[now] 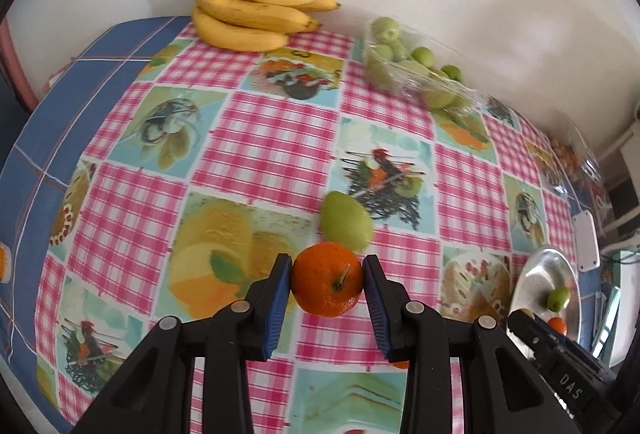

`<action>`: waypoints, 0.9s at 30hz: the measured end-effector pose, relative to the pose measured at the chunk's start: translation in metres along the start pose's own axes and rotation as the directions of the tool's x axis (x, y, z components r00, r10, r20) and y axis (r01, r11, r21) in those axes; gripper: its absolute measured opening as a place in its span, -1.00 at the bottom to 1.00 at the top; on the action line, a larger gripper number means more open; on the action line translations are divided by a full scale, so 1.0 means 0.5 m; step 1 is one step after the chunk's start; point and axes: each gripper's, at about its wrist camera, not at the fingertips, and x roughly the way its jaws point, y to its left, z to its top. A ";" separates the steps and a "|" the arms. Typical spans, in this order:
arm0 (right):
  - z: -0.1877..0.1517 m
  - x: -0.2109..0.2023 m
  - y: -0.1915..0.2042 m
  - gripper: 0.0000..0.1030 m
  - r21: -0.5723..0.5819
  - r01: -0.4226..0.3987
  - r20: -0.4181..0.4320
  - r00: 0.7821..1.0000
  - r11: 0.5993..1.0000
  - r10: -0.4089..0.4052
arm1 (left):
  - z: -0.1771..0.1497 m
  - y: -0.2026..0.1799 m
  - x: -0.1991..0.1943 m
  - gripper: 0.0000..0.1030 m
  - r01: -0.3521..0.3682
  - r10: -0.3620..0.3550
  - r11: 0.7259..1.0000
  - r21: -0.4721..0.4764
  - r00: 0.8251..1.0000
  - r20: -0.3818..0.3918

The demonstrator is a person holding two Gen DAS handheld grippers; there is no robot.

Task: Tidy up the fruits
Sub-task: 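Carry the kiwi with the right gripper and the mandarin with the left gripper to the bowl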

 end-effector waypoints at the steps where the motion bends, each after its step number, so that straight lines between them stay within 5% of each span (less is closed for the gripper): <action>1: 0.000 -0.004 -0.008 -0.48 0.010 -0.002 0.003 1.000 1.000 0.002 | -0.002 -0.006 0.001 -0.25 0.003 -0.003 1.000 0.004 1.000 -0.003; 16: 0.004 -0.042 -0.160 -0.48 0.178 0.036 0.017 0.999 0.983 -0.040 | -0.056 -0.171 0.012 -0.25 0.069 -0.061 0.983 0.170 0.997 -0.050; 27: -0.004 -0.070 -0.289 -0.48 0.309 0.111 0.013 0.993 0.944 -0.121 | -0.120 -0.299 0.020 -0.25 0.114 -0.094 0.939 0.324 0.993 -0.077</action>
